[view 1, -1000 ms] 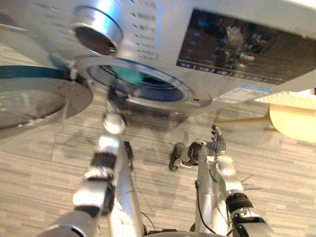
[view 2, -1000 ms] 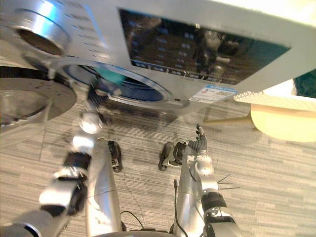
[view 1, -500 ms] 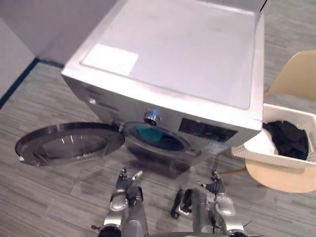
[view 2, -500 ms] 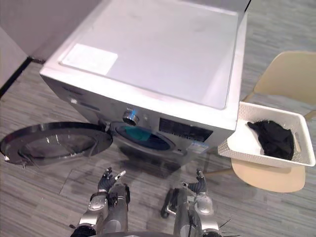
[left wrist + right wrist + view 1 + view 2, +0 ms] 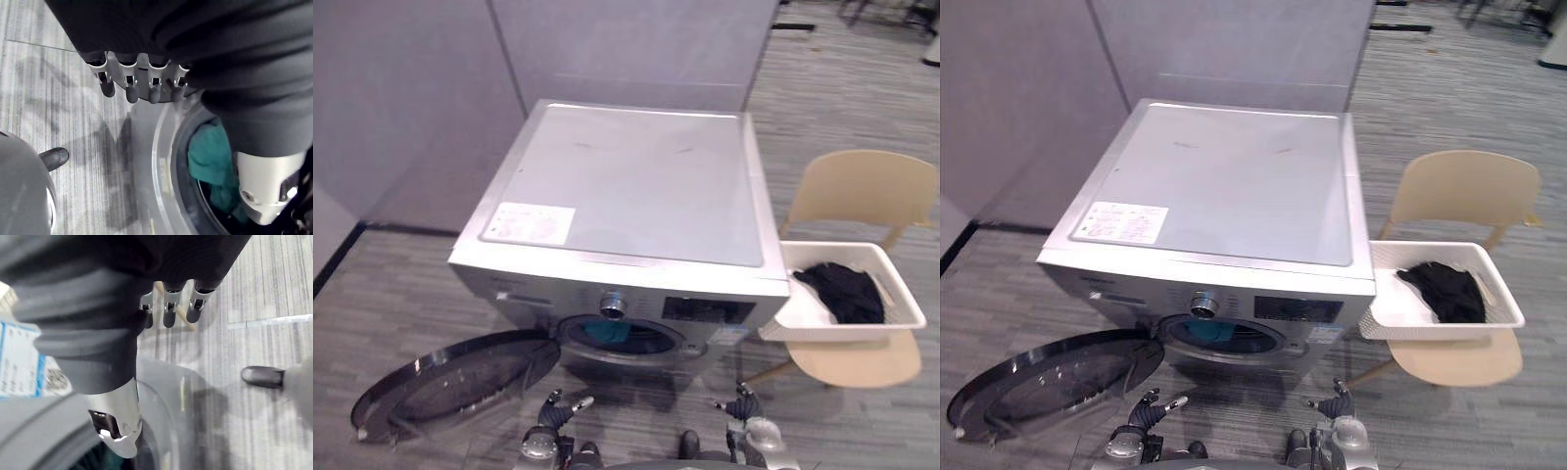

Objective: Pick up the laundry basket with both hands and put the clothes into the washing machine.

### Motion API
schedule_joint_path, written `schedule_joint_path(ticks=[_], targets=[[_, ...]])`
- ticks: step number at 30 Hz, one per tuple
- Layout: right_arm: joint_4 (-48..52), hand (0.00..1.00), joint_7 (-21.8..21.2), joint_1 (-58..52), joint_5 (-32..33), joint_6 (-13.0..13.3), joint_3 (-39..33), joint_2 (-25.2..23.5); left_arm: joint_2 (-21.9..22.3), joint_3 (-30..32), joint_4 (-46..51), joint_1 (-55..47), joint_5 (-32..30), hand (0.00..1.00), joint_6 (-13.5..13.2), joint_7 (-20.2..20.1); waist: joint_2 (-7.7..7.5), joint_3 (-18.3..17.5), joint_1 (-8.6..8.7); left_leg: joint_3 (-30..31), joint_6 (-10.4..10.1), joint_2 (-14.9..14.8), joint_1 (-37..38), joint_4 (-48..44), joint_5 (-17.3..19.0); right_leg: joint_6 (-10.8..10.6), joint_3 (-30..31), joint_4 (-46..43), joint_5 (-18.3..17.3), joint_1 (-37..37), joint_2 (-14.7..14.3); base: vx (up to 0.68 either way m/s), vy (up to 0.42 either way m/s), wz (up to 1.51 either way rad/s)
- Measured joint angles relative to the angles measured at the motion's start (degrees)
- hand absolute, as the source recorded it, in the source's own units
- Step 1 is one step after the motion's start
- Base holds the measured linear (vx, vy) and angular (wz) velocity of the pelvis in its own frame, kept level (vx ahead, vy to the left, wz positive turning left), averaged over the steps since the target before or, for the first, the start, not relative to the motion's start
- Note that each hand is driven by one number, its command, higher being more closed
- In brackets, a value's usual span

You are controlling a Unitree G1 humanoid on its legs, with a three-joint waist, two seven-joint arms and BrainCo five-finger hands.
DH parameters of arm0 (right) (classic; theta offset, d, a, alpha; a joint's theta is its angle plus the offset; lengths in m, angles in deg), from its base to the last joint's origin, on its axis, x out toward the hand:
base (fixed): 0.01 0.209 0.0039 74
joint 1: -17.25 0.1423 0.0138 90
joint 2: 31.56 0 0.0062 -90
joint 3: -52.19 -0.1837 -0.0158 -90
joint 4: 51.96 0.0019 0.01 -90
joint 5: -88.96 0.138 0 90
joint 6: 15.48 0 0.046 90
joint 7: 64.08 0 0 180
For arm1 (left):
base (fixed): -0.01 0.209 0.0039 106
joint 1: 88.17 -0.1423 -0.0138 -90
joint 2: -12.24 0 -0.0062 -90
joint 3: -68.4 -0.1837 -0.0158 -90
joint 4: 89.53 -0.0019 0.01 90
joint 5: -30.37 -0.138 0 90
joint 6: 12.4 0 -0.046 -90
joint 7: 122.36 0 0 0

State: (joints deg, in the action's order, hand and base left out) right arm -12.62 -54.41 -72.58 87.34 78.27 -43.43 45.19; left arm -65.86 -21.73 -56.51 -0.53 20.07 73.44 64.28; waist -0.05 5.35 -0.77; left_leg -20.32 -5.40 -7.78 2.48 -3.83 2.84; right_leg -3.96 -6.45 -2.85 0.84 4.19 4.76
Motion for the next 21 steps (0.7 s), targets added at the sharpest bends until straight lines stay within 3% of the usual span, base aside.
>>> schedule_joint_path(ticks=[3, 4, 5, 6, 7, 8, 9, 11, 13, 14, 15, 16, 17, 18, 19, 20, 21], targets=[[-0.8, 0.00, -1.0, 2.7, 1.2, 1.8, -1.6, 2.1, 0.4, -2.5, -1.3, 2.2, -0.6, 0.00, 0.2, -0.2, 0.72, 0.7, 0.40, -8.2, 1.0, -0.7, 0.1, -1.7, 3.5, 0.1, 8.7, -1.0, 3.1, 6.2, -2.5, -0.14, 0.004, -1.66], [-2.4, 0.00, -1.0, 3.2, 1.2, 1.9, -2.4, 2.2, 0.5, -2.5, -1.5, 2.4, -0.6, 0.00, 0.2, -0.2, 0.53, 1.3, 0.69, -10.3, 1.0, -0.9, 0.5, -2.4, 4.0, 0.5, 8.6, -0.5, 2.5, 6.6, -2.5, -0.16, 0.009, -1.67], [-4.0, 0.00, -0.9, 3.8, 1.3, 0.8, -3.2, 2.4, 0.8, -2.5, -1.5, 3.5, -0.6, 0.00, 0.2, -0.1, 0.67, 2.4, 1.30, -14.4, 0.9, -1.4, 1.4, -2.9, 5.0, 3.0, 2.1, -1.7, 0.2, 7.6, -0.7, -0.19, 0.052, -2.07], [-4.0, 0.00, 0.2, 3.7, 1.3, -0.1, -3.2, 2.9, 1.7, -2.6, -1.6, 3.6, -0.5, 0.00, 0.2, -0.1, 1.41, 3.3, 2.16, -21.1, 0.3, -2.7, 2.5, -2.7, 6.0, 7.2, -9.5, -3.5, -2.2, 8.8, 1.7, -0.17, 0.027, -2.29], [-3.5, 0.00, 0.2, 3.6, 1.3, -0.3, -2.6, 3.4, 1.6, -2.6, -1.6, 3.6, -0.5, 0.00, 0.2, -0.1, 1.36, 3.3, 2.30, -23.6, 0.4, -3.4, 3.1, -3.0, 6.3, 7.8, -13.2, -4.3, -2.5, 10.0, 2.9, -0.08, 0.013, -2.39], [-2.4, 0.00, 0.1, 3.6, 1.3, -0.3, -1.6, 3.3, 1.0, -2.6, -1.6, 3.6, -0.4, 0.00, 0.2, -0.1, 0.73, 3.5, 3.04, -27.6, -0.1, -3.4, 3.7, -4.0, 7.2, 9.6, -18.8, -5.1, -3.7, 11.2, 4.5, 0.06, -0.069, -2.65], [-1.3, 0.00, 0.2, 3.5, 1.3, 0.2, -1.0, 3.1, 0.3, -2.6, -1.6, 3.8, -0.4, 0.00, 0.3, -0.1, 0.75, 3.7, 3.25, -34.7, -0.7, -4.2, 4.9, -4.5, 7.4, 12.0, -29.3, -6.2, -4.4, 11.9, 6.4, 0.07, -0.041, -2.61], [-2.2, 0.00, 0.3, 3.5, 1.3, 0.1, -1.5, 2.6, -0.3, -1.7, -1.6, 4.0, -0.4, 0.00, 0.3, -0.1, 0.67, 3.7, 3.20, -40.8, -1.1, -4.1, 7.0, -5.1, 7.1, 14.0, -39.5, -8.6, -5.2, 12.2, 8.6, 0.13, -0.090, -2.42], [-3.7, 0.00, 0.4, 3.0, 1.3, 0.0, -1.8, 2.6, -0.9, -1.3, -1.6, 4.4, 0.7, 0.00, 0.3, 0.4, 0.74, 3.7, 3.14, -42.2, -1.5, -4.1, 9.2, -5.2, 7.4, 14.2, -49.1, -13.5, -5.3, 11.3, 11.4, 0.25, -0.185, -2.35], [-3.9, 0.00, 0.4, 2.3, 1.3, 0.0, -1.8, 2.5, -1.2, -1.4, -1.6, 4.2, 0.7, 0.00, 0.3, 0.9, 0.90, 3.7, 3.05, -43.1, -3.4, -4.2, 11.1, -6.0, 8.6, 11.9, -50.6, -16.3, -3.6, 11.4, 12.2, 0.28, -0.165, -2.18], [-4.1, 0.00, 0.4, 2.2, 1.2, -0.1, -1.8, 2.4, -1.4, -1.3, -1.6, 4.1, 0.7, 0.00, 0.3, 1.1, 1.47, 4.0, 3.10, -43.8, -5.0, -5.1, 12.2, -7.2, 9.7, 11.4, -48.9, -18.4, -4.0, 12.4, 11.5, 0.44, -0.228, -2.00], [-4.3, 0.00, 0.2, 0.8, 1.2, -0.2, -1.7, 2.0, -1.3, -0.1, -1.6, 5.1, 0.7, 0.00, 0.6, 1.0, 2.04, 4.2, 3.74, -44.2, -5.8, -10.3, 12.7, -16.4, 11.1, 11.5, -45.4, -21.7, -7.1, 13.8, 9.4, 0.39, -0.204, -1.41], [-4.2, 0.00, 0.1, 0.3, 1.8, -0.2, -1.7, 1.7, -1.0, 0.5, -1.5, 5.2, 0.7, 0.00, 0.6, 1.0, 2.11, 4.2, 3.59, -43.9, -5.5, -12.7, 12.5, -21.1, 11.0, 11.8, -44.3, -21.7, -7.5, 13.8, 8.3, 0.37, -0.210, -1.42], [-4.3, 0.00, 0.2, 0.4, 1.7, -0.2, -1.7, 1.9, -0.6, 1.4, -1.4, 5.3, 0.7, 0.00, 0.5, 1.1, 2.80, 4.3, 3.33, -42.6, -1.8, -18.0, 11.9, -30.7, 9.8, 12.1, -42.4, -20.7, -8.2, 13.0, 5.6, 0.29, -0.169, -1.30], [-4.6, 0.00, 0.2, 0.7, 1.8, -0.2, -1.0, 2.1, 0.2, 2.0, -1.3, 5.2, 0.8, 0.00, 0.5, 1.0, 4.30, 5.1, 2.95, -36.1, 7.3, -24.8, 8.8, -44.5, 7.6, 12.6, -39.6, -17.6, -8.8, 10.7, 1.0, 0.26, -0.136, -1.44], [-4.7, 0.00, 0.2, 1.2, 1.8, -0.2, -0.8, 2.4, 1.0, 2.1, -1.2, 5.0, 1.1, 0.00, 0.5, 1.0, 4.66, 5.3, 2.63, -30.0, 8.0, -25.0, 5.2, -49.4, 9.4, 12.7, -37.6, -16.4, -8.8, 9.8, -0.7, 0.23, -0.114, -1.26], [-4.8, 0.00, 0.3, 1.9, 1.8, -0.2, -0.5, 2.4, 1.7, 2.2, -0.8, 4.5, 1.4, 0.00, 0.4, 1.0, 4.63, 5.4, 2.49, -22.1, 6.2, -22.6, 0.4, -52.2, 10.9, 12.3, -35.8, -15.1, -8.9, 8.9, -1.5, 0.16, -0.031, -1.14]])
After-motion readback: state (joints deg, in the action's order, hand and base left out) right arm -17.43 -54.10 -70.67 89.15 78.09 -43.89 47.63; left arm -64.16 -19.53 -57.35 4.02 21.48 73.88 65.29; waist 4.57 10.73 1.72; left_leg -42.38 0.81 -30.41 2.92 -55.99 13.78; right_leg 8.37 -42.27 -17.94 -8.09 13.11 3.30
